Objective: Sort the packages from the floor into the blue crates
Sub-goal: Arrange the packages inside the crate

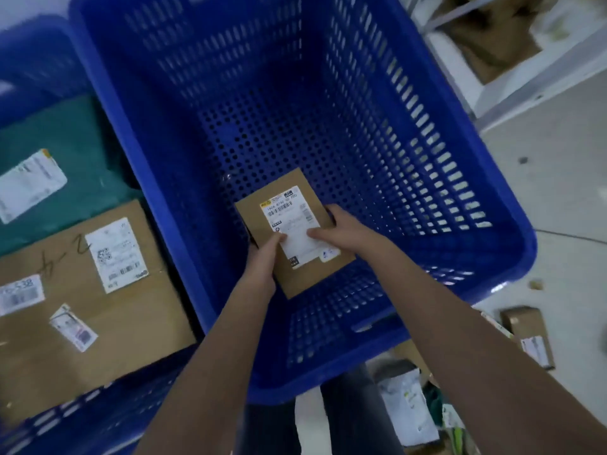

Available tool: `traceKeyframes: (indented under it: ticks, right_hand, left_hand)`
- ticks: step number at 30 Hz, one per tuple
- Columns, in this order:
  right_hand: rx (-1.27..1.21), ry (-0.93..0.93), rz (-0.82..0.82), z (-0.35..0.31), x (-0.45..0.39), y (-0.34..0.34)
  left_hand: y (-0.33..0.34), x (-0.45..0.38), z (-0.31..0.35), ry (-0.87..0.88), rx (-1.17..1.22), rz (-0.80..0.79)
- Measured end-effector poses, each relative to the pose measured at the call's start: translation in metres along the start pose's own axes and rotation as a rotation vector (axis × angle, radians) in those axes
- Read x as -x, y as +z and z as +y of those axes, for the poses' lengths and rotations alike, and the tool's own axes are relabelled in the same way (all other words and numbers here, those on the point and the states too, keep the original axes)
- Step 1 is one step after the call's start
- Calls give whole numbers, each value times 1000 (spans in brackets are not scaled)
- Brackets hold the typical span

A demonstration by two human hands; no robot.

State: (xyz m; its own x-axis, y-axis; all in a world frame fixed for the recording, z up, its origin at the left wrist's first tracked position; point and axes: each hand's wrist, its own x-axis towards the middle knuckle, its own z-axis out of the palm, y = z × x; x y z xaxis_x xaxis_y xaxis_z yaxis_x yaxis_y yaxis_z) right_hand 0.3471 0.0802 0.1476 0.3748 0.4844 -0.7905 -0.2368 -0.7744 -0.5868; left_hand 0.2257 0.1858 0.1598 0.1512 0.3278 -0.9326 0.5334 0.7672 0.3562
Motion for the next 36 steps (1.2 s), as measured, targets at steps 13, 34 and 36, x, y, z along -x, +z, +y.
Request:
traceKeyframes:
  ticks: [13, 34, 36]
  right_hand:
    - [398, -2, -3, 59, -45, 51]
    - [687, 125, -134, 0, 18, 5]
    - [365, -77, 72, -8, 48, -28]
  left_hand:
    - [-3, -56, -71, 2, -202, 401]
    - [14, 6, -30, 223, -1320, 164]
    - [29, 27, -17, 460, -1249, 71]
